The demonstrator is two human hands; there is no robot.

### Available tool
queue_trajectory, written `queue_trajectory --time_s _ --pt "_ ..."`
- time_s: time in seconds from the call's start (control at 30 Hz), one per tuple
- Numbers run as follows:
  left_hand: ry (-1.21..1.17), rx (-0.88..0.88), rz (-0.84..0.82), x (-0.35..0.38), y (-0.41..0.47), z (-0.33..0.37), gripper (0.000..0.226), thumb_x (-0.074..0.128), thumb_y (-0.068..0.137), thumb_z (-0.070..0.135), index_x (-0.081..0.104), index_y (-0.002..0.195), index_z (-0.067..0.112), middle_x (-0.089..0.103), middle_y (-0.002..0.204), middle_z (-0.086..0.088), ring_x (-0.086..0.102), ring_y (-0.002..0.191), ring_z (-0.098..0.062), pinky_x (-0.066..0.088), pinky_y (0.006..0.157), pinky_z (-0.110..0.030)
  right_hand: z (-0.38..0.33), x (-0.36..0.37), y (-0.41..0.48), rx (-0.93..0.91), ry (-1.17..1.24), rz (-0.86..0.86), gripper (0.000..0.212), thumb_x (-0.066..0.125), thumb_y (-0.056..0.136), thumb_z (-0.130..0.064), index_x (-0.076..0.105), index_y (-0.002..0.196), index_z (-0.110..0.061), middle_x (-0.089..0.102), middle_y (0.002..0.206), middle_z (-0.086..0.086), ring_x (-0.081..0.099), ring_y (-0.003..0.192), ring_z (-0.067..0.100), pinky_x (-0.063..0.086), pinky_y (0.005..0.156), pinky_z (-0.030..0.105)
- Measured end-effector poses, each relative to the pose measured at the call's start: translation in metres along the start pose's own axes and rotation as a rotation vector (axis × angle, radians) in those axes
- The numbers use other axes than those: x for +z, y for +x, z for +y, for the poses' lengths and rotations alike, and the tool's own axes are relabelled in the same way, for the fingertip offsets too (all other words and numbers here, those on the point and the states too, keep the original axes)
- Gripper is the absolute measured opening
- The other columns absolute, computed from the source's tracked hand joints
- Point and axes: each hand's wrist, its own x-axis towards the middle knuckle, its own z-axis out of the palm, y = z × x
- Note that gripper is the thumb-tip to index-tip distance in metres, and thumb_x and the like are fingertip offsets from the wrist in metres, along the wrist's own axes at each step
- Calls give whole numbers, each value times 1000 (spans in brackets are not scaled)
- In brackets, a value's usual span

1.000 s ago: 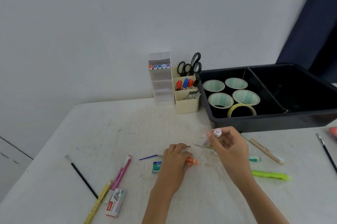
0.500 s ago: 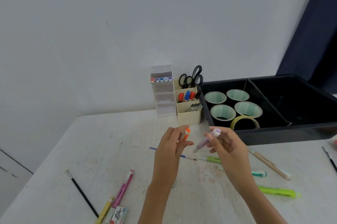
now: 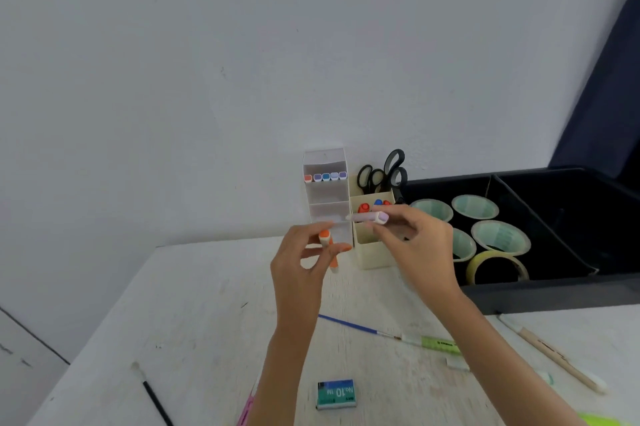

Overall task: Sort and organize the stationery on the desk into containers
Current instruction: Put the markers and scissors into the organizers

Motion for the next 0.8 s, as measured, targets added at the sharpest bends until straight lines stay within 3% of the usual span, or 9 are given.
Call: queue_trajectory --time_s 0.13,0.23,0.33,0.43,0.57,0.63,0.7,0.8 --pt "5 50 18 -2 16 -11 22 74 74 4 67 93 12 64 87 7 64 82 -3 52 72 -12 18 23 30 -126 -131 -2 13 74 79 -7 74 91 -8 71 82 0 64 77 4 50 71 9" --pt "2 85 30 -1 26 -15 20 74 74 1 66 89 12 65 85 7 65 80 -5 53 72 -13 36 41 48 -224 -244 -61 13 73 79 -4 73 91 -5 70 80 7 64 71 13 53 67 20" --pt "30 136 39 -1 34 -23 18 73 75 17 67 91 13 68 85 2 65 81 -8 55 74 -16 51 53 60 -266 -333 -142 13 71 80 -3 72 92 -2 68 82 10 61 73 17 55 69 32" --pt "63 165 81 0 42 -32 21 71 75 24 67 94 15 69 88 0 64 84 -6 53 76 -14 63 63 68 -211 -506 -220 12 63 88 -9 71 90 -1 57 80 10 51 70 18 46 61 34" --pt "89 210 121 4 51 -40 30 77 71 7 64 95 18 65 90 14 61 84 5 50 76 -9 69 74 80 -161 -720 -318 20 51 94 -12 68 94 -1 51 85 9 45 79 19 40 63 31" --pt "97 223 105 8 56 -47 33 78 70 2 64 95 19 65 89 12 59 85 7 48 77 -8 70 79 86 -133 -814 -370 20 48 96 -12 66 97 -3 46 86 5 40 82 16 32 60 26" --pt "109 246 83 13 60 -54 32 78 69 -1 66 94 15 65 89 10 57 86 10 47 77 -6 70 83 91 -105 -906 -408 16 49 95 -11 64 96 -5 46 88 4 41 83 17 27 57 23" --pt "153 281 48 22 67 -68 26 78 68 -3 69 92 3 66 90 4 59 89 3 47 79 -6 74 90 96 -76 -992 -405 13 54 91 -8 64 98 -10 54 97 4 51 92 19 34 62 25"
